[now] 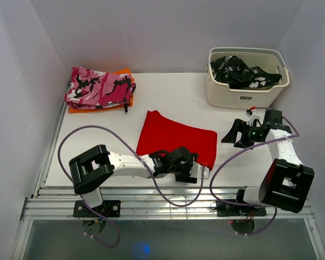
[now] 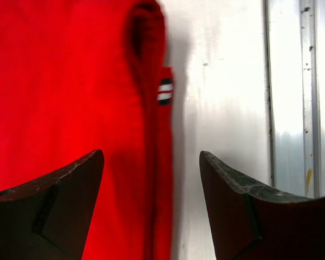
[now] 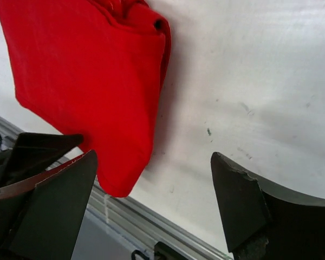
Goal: Fold and stack the trousers
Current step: Fold the trousers, then neatly place the folded trousers to the corner
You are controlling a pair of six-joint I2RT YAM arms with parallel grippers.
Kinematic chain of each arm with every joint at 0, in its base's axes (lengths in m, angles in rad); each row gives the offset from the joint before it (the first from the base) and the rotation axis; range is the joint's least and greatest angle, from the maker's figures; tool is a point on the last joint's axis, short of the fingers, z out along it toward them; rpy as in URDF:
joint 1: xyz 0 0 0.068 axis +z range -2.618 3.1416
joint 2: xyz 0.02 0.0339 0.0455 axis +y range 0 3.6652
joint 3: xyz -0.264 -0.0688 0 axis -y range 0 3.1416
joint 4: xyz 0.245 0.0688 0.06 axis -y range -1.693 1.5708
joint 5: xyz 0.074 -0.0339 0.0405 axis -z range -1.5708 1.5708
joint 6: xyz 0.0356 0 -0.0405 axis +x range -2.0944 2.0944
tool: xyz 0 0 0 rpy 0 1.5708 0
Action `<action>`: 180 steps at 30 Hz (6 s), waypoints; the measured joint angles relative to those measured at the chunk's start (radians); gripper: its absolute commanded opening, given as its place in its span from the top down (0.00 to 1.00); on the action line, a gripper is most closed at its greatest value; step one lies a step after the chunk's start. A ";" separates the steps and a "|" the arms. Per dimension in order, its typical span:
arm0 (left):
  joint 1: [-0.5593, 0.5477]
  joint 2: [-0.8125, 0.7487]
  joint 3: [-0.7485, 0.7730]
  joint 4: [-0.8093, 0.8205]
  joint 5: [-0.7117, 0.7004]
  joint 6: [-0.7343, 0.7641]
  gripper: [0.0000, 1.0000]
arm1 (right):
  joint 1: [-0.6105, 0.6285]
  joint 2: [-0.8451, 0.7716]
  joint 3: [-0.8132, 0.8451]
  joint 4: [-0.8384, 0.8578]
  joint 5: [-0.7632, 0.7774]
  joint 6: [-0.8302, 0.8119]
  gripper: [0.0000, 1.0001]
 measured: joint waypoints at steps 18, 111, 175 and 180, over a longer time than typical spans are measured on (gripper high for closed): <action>-0.007 0.186 0.027 0.244 -0.128 0.033 1.00 | -0.041 -0.003 -0.356 0.366 -0.243 0.330 0.10; 1.066 -0.232 -0.338 -0.238 0.526 -1.104 0.41 | 0.401 0.080 -0.589 1.141 0.019 1.056 0.92; 1.236 -0.220 0.397 -0.093 0.061 -0.422 1.00 | 0.853 0.611 0.758 0.871 0.403 0.301 0.92; 1.395 -0.154 0.397 0.003 0.117 -0.467 1.00 | 0.922 0.838 1.005 0.917 0.407 0.301 0.92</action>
